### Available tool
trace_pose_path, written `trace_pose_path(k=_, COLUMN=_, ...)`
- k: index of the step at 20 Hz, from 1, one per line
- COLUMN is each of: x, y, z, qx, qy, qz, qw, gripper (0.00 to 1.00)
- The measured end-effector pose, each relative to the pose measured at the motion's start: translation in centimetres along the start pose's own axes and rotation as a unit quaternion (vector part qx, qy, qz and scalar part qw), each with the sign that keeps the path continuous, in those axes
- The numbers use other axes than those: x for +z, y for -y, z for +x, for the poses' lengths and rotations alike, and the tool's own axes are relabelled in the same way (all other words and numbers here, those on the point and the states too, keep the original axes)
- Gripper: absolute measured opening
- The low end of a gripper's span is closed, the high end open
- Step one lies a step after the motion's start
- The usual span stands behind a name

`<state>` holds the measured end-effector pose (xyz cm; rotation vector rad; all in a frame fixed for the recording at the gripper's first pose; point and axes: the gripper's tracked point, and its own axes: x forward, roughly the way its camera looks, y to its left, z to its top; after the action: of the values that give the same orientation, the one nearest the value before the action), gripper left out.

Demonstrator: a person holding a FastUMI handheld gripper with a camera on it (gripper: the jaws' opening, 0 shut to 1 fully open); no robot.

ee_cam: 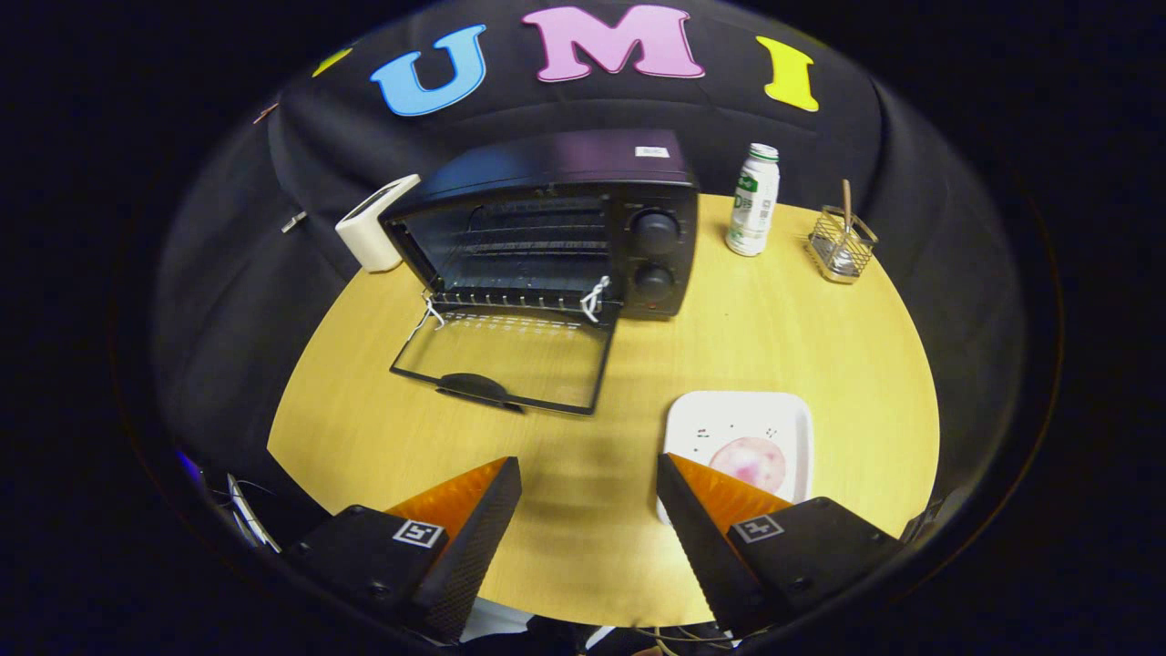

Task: Open the toaster oven, put the food inside, and close the toaster oven door.

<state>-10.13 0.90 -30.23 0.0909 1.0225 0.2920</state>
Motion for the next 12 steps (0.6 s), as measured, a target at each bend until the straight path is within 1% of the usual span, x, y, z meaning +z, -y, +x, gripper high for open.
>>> trace_pose_path(k=4, x=-0.3, y=7.2, z=-1.0, qx=-0.016, qy=-0.031, qz=-0.002, qw=0.999, gripper=0.99)
trace_pose_path(k=7, x=-1.2, y=11.9, z=-0.7, qx=-0.026, qy=-0.058, qz=-0.004, qw=0.998, gripper=0.99)
trace_pose_path(k=12, x=-3.9, y=17.5, z=0.9, qx=-0.028, qy=-0.113, qz=-0.005, qw=0.993, gripper=0.99)
